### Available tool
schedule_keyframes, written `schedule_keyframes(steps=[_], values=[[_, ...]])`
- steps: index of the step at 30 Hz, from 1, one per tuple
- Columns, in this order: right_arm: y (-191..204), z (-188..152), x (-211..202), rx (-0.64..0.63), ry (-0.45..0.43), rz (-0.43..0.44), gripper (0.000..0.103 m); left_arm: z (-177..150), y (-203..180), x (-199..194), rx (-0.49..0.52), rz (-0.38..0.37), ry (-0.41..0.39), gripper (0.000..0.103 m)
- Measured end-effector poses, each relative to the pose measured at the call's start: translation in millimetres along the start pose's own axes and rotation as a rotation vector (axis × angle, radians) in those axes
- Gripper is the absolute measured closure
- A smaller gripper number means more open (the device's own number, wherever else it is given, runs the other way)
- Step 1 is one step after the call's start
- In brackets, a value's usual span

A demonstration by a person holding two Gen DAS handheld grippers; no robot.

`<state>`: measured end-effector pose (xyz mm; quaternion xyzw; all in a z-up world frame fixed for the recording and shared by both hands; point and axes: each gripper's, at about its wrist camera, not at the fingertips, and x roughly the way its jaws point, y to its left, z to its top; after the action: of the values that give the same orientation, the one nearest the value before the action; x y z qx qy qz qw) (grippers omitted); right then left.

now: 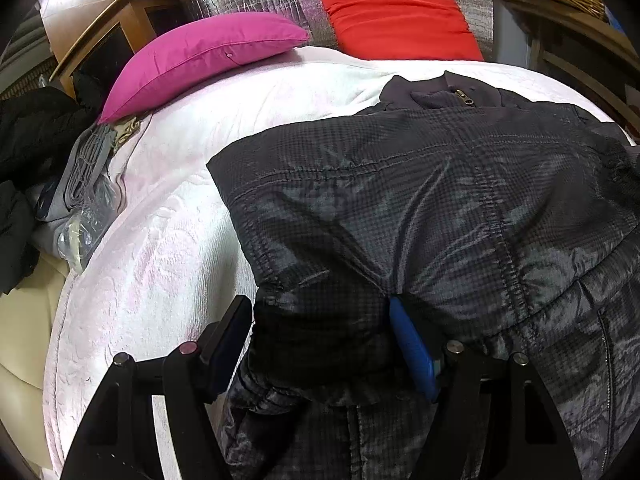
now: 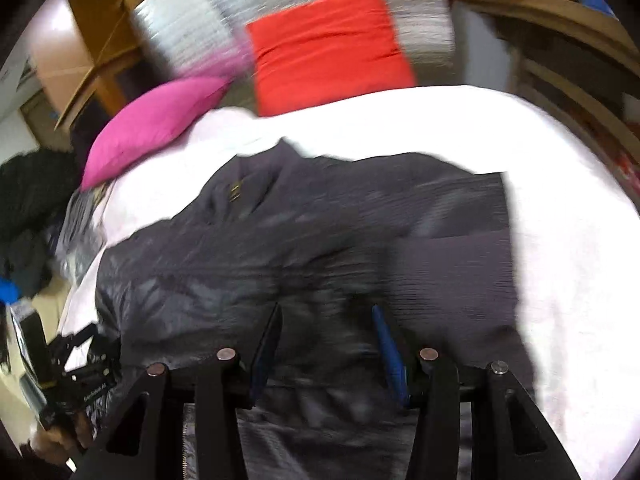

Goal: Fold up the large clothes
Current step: 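Press the ribbed cuff flat on the jacket with the right tool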

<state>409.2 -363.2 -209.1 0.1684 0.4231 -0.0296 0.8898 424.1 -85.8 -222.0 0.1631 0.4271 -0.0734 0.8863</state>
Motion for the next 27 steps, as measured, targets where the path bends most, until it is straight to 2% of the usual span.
schedule_keyframes(steps=[3,6,12,15,17,20,23,25,27], values=[[-20.4,-1.0,-0.7,0.051,0.026,-0.04,0.052,0.6,-0.3,0.1,0.002,0.002,0.0,0.031],[-38.1,-2.4,18.8,0.077,0.078,-0.046,0.053,0.6,-0.9,0.3,0.004,0.004,-0.001,0.031],[-36.7,3.4,5.4,0.079,0.051,-0.037,0.053,5.3,5.6,-5.6,-0.012,-0.014,-0.003,0.031],[-45.7,5.2,-7.3,0.107,0.014,-0.03,0.053,14.9,28.0,-20.4,-0.089,-0.024,-0.06,0.031],[-54.2,4.3,-7.5,0.137,0.015,-0.034,0.053,17.5,42.3,-21.3,-0.14,-0.021,-0.066,0.031],[-64.6,-1.1,11.8,0.163,0.072,-0.023,0.054,13.8,53.4,-4.1,-0.17,-0.018,-0.01,0.031],[-62.6,0.5,16.0,0.138,0.074,-0.038,0.055,8.1,50.0,15.2,-0.157,-0.036,0.043,0.03],[-59.5,1.4,10.8,0.142,0.064,-0.041,0.055,10.0,49.3,12.8,-0.154,-0.023,0.042,0.031],[-51.4,2.4,2.9,0.127,0.041,0.001,0.055,13.3,48.0,7.0,-0.15,-0.028,0.034,0.031]])
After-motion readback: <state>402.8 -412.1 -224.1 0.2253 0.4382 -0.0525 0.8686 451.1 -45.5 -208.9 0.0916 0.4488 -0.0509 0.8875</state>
